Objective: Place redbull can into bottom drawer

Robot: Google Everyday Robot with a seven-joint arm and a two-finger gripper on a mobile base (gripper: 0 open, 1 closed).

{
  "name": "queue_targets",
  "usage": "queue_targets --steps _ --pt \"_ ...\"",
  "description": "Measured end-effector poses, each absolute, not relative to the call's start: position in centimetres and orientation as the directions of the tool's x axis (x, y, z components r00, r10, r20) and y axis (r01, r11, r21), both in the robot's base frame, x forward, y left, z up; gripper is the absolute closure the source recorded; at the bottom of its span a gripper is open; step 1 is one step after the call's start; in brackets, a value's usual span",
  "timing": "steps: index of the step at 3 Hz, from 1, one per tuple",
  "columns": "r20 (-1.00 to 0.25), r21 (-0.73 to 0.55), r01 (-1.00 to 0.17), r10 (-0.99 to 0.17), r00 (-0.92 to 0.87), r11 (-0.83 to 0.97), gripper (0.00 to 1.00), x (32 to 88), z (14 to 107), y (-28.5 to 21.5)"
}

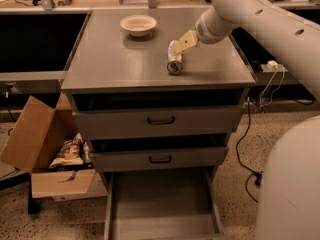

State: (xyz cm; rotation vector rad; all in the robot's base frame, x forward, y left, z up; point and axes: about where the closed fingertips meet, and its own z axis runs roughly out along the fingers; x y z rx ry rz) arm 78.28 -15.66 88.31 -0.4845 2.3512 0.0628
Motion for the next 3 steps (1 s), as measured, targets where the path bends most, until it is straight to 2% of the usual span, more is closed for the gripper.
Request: queue_targets --steps 3 --pt "-0.596 0.006 -0.36 -0.286 -0.75 0.933 0.0 79.4 85.9 -11.5"
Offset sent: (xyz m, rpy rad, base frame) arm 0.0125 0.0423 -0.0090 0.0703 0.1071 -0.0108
